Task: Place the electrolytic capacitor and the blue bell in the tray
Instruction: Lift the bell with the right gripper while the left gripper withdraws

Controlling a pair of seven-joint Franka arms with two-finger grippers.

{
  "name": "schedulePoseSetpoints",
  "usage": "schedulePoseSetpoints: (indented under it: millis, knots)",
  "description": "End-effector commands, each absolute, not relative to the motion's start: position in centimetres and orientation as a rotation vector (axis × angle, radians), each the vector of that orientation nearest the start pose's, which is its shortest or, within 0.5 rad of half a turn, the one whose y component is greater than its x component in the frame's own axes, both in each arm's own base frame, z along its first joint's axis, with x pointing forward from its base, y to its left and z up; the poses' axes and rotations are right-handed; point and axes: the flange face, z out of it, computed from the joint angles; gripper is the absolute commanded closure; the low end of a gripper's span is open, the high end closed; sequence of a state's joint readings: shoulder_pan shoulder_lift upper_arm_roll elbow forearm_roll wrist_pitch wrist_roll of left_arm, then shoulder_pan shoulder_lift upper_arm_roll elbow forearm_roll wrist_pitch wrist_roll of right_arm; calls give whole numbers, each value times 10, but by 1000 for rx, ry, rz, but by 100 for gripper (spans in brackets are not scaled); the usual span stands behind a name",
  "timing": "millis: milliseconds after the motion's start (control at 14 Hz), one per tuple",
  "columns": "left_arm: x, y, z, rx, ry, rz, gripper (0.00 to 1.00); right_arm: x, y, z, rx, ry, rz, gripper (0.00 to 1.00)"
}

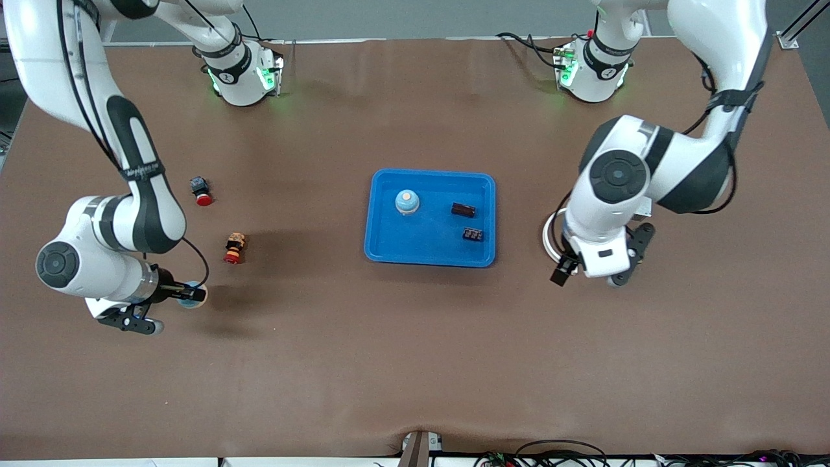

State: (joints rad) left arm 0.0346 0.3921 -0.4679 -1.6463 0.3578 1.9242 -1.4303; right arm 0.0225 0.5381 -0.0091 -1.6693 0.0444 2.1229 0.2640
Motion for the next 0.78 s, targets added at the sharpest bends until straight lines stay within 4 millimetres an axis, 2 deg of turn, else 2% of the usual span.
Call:
schedulePoseSetpoints:
  millis: [0, 142, 356, 499, 712]
  knots:
    - [603, -177, 447, -2731, -1016, -94, 0, 648, 81, 335, -3037, 610, 158, 100]
    - [605, -144, 472, -2762, -913, -107, 0, 634, 143, 355, -3000, 719, 156, 100]
    - [607, -109, 499, -2800, -794, -112, 0, 609, 234, 365, -2966, 869, 129, 100]
    - [608, -103, 521, -2838, -644, -120, 0, 587, 290, 367, -2943, 935, 113, 100]
    - [603, -98, 545, -2846, -546, -165, 0, 555, 347, 366, -2935, 1009, 109, 100]
